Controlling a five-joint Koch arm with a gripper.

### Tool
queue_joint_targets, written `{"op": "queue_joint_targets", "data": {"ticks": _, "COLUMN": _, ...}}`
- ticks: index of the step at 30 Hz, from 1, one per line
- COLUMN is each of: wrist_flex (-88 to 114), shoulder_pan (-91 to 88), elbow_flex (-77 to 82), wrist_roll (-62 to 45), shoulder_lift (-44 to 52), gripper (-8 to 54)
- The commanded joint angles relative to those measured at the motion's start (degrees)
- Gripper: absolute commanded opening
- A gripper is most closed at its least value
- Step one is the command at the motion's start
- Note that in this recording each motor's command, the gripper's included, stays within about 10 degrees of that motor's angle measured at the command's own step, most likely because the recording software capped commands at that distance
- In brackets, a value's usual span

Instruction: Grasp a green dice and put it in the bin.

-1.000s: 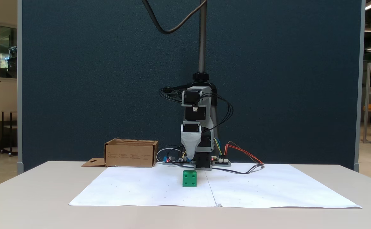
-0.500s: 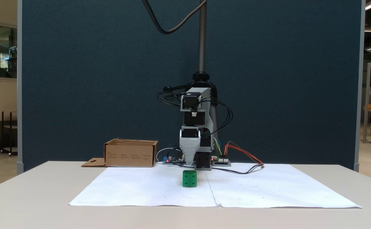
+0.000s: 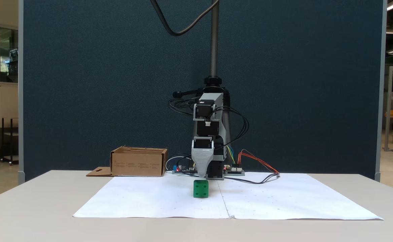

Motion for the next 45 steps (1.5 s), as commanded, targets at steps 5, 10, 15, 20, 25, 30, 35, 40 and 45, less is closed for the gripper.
{"op": "queue_joint_targets", "data": {"ticks": 5, "wrist_flex": -3.08, "shoulder_pan": 0.88, "elbow_flex": 1.32, "wrist_roll": 2.46, "shoulder_lift": 0.70, "gripper": 43.0}}
{"op": "queue_joint_targets", "data": {"ticks": 10, "wrist_flex": -5.10, "shoulder_pan": 0.97, "elbow_flex": 2.90, "wrist_roll": 2.37, "shoulder_lift": 0.53, "gripper": 42.9}}
{"op": "queue_joint_targets", "data": {"ticks": 15, "wrist_flex": -8.00, "shoulder_pan": 0.97, "elbow_flex": 5.54, "wrist_roll": 2.37, "shoulder_lift": 0.35, "gripper": 42.7}}
{"op": "queue_joint_targets", "data": {"ticks": 20, "wrist_flex": -10.63, "shoulder_pan": 0.97, "elbow_flex": 7.56, "wrist_roll": 2.37, "shoulder_lift": 0.09, "gripper": 42.2}}
{"op": "queue_joint_targets", "data": {"ticks": 25, "wrist_flex": -12.39, "shoulder_pan": 0.97, "elbow_flex": 8.44, "wrist_roll": 2.37, "shoulder_lift": -0.79, "gripper": 42.2}}
{"op": "queue_joint_targets", "data": {"ticks": 30, "wrist_flex": -14.77, "shoulder_pan": 0.97, "elbow_flex": 9.93, "wrist_roll": 2.37, "shoulder_lift": -1.23, "gripper": 42.2}}
{"op": "queue_joint_targets", "data": {"ticks": 35, "wrist_flex": -16.35, "shoulder_pan": 1.05, "elbow_flex": 10.90, "wrist_roll": 2.37, "shoulder_lift": -1.85, "gripper": 42.1}}
{"op": "queue_joint_targets", "data": {"ticks": 40, "wrist_flex": -18.28, "shoulder_pan": 1.41, "elbow_flex": 12.22, "wrist_roll": 2.37, "shoulder_lift": -2.37, "gripper": 41.7}}
{"op": "queue_joint_targets", "data": {"ticks": 45, "wrist_flex": -19.07, "shoulder_pan": 1.85, "elbow_flex": 12.48, "wrist_roll": 2.11, "shoulder_lift": -2.55, "gripper": 41.4}}
